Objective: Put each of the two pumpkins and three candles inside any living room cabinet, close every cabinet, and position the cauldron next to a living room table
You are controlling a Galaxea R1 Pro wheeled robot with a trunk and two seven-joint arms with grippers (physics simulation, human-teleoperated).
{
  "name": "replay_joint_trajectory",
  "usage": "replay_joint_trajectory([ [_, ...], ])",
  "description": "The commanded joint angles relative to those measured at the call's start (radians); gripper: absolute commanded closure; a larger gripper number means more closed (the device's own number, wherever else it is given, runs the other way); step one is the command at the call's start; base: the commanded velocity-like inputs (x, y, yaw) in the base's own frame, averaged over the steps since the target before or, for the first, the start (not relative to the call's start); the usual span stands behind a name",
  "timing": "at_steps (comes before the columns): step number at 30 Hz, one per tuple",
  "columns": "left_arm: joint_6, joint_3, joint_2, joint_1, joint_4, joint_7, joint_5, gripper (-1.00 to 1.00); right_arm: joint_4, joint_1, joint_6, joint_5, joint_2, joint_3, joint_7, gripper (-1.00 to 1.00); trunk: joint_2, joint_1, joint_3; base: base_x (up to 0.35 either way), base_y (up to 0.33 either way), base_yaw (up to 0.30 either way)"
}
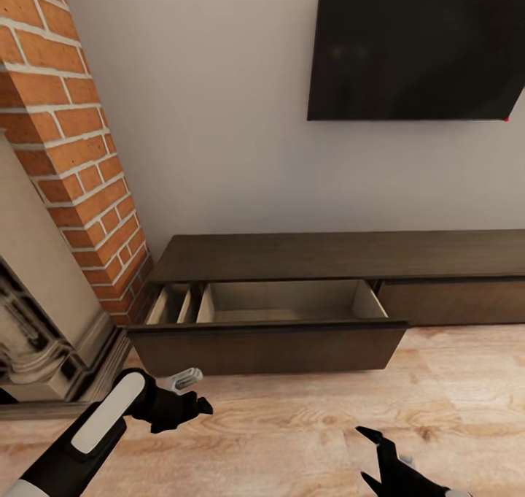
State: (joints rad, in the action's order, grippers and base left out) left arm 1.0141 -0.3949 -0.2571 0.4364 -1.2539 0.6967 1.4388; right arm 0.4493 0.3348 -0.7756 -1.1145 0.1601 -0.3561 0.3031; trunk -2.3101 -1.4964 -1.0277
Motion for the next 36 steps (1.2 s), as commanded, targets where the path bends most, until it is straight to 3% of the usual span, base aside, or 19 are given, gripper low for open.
replay_joint_trajectory([
  [1, -0.001, -0.002, 0.002, 0.001, -0.001, 0.01, 0.009, -1.0, 0.0, -0.004, -0.006, 0.005, -0.001, -0.007, 0.004, -1.0, 0.007, 0.004, 0.002, 0.0, 0.0, 0.0],
  [10, 0.0, -0.002, 0.009, 0.001, -0.005, 0.022, 0.006, -1.0, 0.004, -0.016, 0.002, 0.013, -0.002, -0.002, 0.005, -1.0, 0.07, 0.039, 0.031, 0.0, 0.0, 0.0],
  [12, 0.0, -0.002, 0.015, 0.001, -0.005, 0.022, 0.005, -1.0, 0.004, -0.016, 0.007, 0.049, -0.003, 0.0, 0.003, -1.0, 0.084, 0.046, 0.037, 0.0, 0.0, 0.0],
  [14, 0.0, -0.002, 0.022, 0.001, -0.005, 0.022, 0.005, -1.0, 0.005, -0.016, 0.011, 0.126, -0.003, 0.005, -0.002, -1.0, 0.098, 0.054, 0.043, 0.0, 0.0, 0.0],
  [15, 0.0, -0.006, 0.031, 0.001, -0.005, 0.024, 0.004, -1.0, 0.004, -0.016, 0.014, 0.182, -0.003, 0.004, -0.005, -1.0, 0.105, 0.058, 0.046, 0.0, 0.0, 0.0],
  [17, -0.002, -0.027, 0.061, 0.001, -0.005, 0.047, -0.009, -1.0, 0.004, -0.016, 0.021, 0.232, -0.004, 0.003, -0.009, -1.0, 0.119, 0.065, 0.052, 0.0, 0.0, 0.0],
  [21, -0.039, -0.041, 0.136, 0.001, -0.004, 0.138, -0.097, -1.0, 0.005, -0.016, 0.045, 0.256, -0.005, 0.008, -0.012, -1.0, 0.147, 0.081, 0.065, 0.0, 0.0, 0.0],
  [25, -0.104, -0.046, 0.208, 0.001, -0.001, 0.242, -0.171, -1.0, 0.005, -0.016, 0.155, 0.29, -0.01, 0.046, -0.03, -1.0, 0.175, 0.096, 0.078, 0.0, 0.0, 0.0],
  [30, -0.128, -0.045, 0.223, 0.001, -0.001, 0.275, -0.184, -1.0, 0.005, -0.016, 0.221, 0.336, -0.015, 0.13, -0.061, -1.0, 0.21, 0.115, 0.093, 0.0, 0.0, 0.0],
  [33, -0.14, -0.044, 0.224, 0.001, -0.001, 0.279, -0.185, -1.0, 0.005, -0.016, 0.244, 0.345, -0.011, 0.15, -0.103, -1.0, 0.231, 0.127, 0.103, 0.0, 0.0, 0.0],
  [36, -0.148, -0.044, 0.225, 0.001, -0.001, 0.279, -0.185, -1.0, 0.005, -0.016, 0.267, 0.346, -0.015, 0.154, -0.193, -1.0, 0.252, 0.138, 0.112, 0.0, 0.0, 0.0],
])
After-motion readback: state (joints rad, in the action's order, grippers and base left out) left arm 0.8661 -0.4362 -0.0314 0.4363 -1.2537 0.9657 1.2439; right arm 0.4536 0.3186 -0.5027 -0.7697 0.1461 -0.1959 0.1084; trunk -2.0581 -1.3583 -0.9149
